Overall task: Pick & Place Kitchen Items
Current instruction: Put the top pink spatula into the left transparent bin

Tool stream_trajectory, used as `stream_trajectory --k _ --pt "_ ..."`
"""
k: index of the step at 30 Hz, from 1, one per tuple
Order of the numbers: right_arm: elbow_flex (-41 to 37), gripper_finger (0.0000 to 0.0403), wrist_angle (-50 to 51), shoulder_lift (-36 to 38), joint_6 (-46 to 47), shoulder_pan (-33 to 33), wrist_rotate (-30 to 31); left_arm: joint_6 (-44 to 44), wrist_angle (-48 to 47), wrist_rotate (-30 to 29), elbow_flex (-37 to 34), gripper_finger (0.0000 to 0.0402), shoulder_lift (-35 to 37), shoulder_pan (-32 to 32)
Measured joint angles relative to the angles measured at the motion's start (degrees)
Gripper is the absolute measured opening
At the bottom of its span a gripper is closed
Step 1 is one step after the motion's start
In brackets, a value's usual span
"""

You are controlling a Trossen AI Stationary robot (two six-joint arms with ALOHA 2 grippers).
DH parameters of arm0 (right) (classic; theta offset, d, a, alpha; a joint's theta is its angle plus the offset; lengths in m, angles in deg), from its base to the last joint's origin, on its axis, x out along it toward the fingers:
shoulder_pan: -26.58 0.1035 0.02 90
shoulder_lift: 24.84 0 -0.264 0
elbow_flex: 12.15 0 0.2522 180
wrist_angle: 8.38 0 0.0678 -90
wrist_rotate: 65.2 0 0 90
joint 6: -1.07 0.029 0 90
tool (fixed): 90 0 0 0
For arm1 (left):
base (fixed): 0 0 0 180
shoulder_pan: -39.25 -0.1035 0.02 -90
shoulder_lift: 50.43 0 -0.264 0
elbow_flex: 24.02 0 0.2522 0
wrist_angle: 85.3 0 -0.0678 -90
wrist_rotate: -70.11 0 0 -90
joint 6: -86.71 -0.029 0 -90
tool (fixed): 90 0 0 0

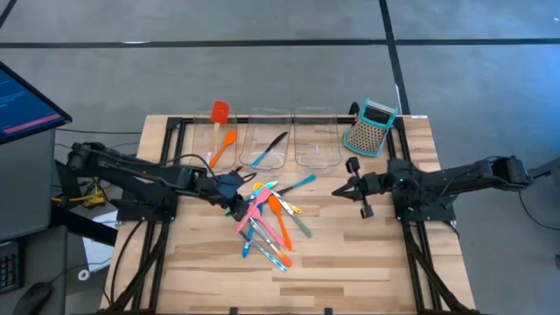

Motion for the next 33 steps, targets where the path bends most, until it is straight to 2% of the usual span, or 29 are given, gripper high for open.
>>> stream_trajectory --k 6,14,19,22,27,33 --pt "-3.15 0.0 -7.55 -1.08 1.57 0.19 0.22 -0.25 -10.8 -0.2 6.01 0.0001 -3.57 -0.17" --pt "-3.08 0.0 -8.1 -1.41 1.67 0.0 0.43 0.38 -12.11 1.49 7.59 0.0001 -9.43 -0.2" --pt "-3.07 0.0 -7.4 -1.41 1.54 -1.09 0.43 0.57 -11.55 3.84 7.62 0.0005 -9.87 -0.2" --pt "-3.07 0.0 -6.23 -1.43 1.03 -1.93 0.46 3.7 -11.97 3.87 7.63 0.001 -9.87 -0.2" --pt "-3.07 0.0 -4.79 -1.43 0.91 -3.52 0.47 5.2 -12.38 3.88 7.36 0.0033 -11.06 -0.15" --pt "-3.07 0.0 -3.68 -1.46 0.97 -4.36 0.48 5.15 -12.02 4.97 4.13 0.0085 -11.31 -0.15"
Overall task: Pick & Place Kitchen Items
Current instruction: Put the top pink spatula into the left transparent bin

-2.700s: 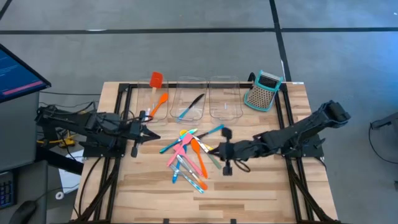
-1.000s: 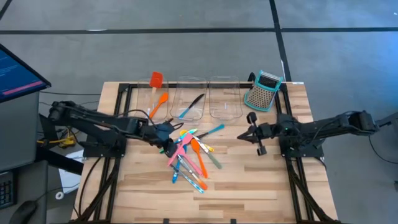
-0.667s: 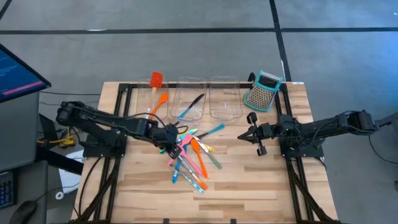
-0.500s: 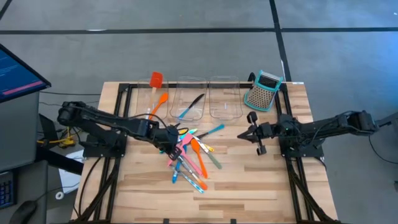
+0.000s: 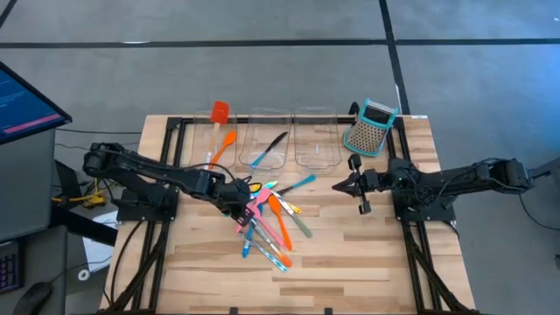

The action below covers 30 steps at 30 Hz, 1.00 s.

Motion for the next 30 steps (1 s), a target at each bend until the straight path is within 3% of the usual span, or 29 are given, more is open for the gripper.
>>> stream_trajectory --k 10,15,23,30 --pt "0.0 0.0 -0.02 0.0 0.09 0.0 0.0 0.21 6.9 2.5 -4.2 0.0192 0.02 0.0" --pt "0.0 0.0 -0.19 0.0 0.09 0.0 -0.01 3.27 8.23 3.47 -6.49 0.0227 0.02 0.0" --pt "0.0 0.0 -0.23 0.0 0.07 0.0 0.0 4.23 16.54 3.43 -9.56 0.0241 0.02 0.0" --pt "0.0 0.0 -0.49 0.0 0.07 0.0 -0.02 4.21 17.01 3.38 -9.69 0.0235 -1.18 0.0"
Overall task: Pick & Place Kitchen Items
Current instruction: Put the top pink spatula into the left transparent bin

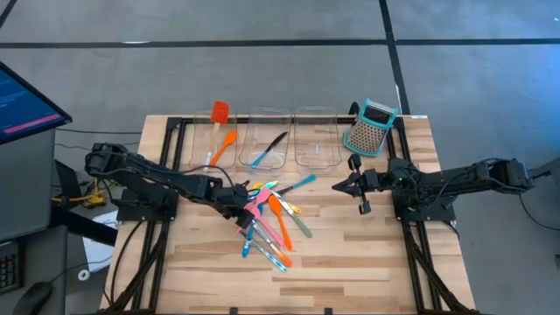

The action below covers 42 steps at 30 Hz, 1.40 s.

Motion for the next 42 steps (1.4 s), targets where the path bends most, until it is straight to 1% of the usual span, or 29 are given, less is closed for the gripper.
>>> stream_trajectory --k 6,10,18,34,42 --pt "0.02 0.0 -0.1 0.01 0.0 0.0 0.01 -0.1 2.81 0.49 0.0 0.0235 -3.64 0.0" --pt "0.02 0.0 -0.09 0.0 0.0 0.0 0.01 -0.14 4.12 3.52 0.04 0.0231 -5.79 0.0" --pt "0.02 0.0 -0.02 0.0 -0.01 0.0 0.0 -0.15 5.49 4.26 0.01 0.0216 -5.42 0.0" --pt "0.02 0.0 0.02 0.0 -0.02 0.0 0.02 0.0 5.75 4.61 0.01 0.0145 -5.44 0.0" --pt "0.02 0.0 0.02 0.0 -0.02 0.0 0.01 0.02 5.75 4.61 0.01 0.0119 -5.44 0.0"
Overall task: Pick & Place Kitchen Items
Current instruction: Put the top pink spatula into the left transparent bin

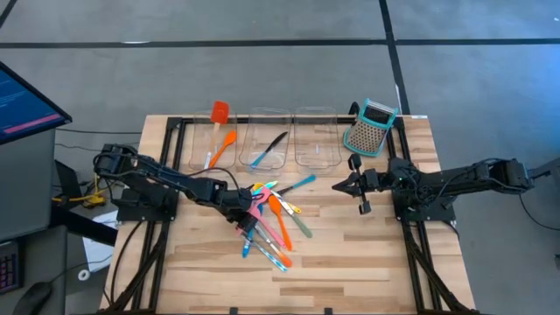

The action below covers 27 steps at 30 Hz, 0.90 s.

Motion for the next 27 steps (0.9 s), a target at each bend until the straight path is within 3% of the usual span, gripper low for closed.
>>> stream_trajectory --k 27 --pt "0.0 0.0 0.0 0.0 0.0 0.0 0.01 1.4 -1.56 0.6 0.04 0.0033 0.3 0.0"
